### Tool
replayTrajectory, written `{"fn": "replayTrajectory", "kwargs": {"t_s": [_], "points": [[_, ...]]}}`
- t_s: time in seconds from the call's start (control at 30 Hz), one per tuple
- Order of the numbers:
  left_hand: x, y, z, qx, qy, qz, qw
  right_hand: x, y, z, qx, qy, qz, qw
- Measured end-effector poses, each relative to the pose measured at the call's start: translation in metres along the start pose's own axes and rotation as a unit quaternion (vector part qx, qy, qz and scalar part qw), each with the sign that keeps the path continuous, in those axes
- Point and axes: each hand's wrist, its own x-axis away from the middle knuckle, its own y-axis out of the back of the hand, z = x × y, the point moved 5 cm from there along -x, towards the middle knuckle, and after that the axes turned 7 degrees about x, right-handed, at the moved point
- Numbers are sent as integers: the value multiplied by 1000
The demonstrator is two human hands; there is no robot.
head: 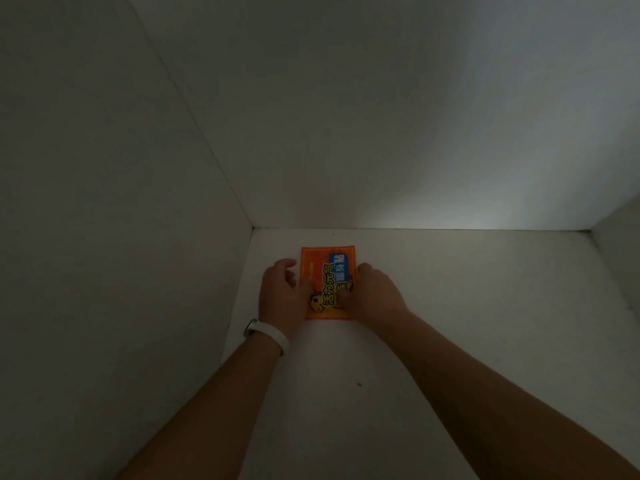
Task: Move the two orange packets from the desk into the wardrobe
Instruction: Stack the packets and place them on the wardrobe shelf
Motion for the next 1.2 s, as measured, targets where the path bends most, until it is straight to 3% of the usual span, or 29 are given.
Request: {"fn": "replayTrajectory", "kwargs": {"t_s": [0.1,0.2,0.37,0.6,0.8,0.97,1.2], "points": [[15,3,-5,14,-29,6,999,9,4,-4,8,21,-26,999],[26,1,-10,17,-113,101,988,22,1,-2,0,84,-28,996],[21,-4,28,-152,-106,201,962,33,-10,1,72,144,-10,987],[26,2,11,-97,-133,171,971,32,-13,-2,90,155,-53,982],[24,1,-4,-100,-164,193,962,25,-7,-4,49,138,-45,988],[14,-4,-13,52,-57,208,975,9,4,0,22,110,-27,993],[9,-5,0,45,-24,159,986,7,3,4,19,98,-12,995]]}}
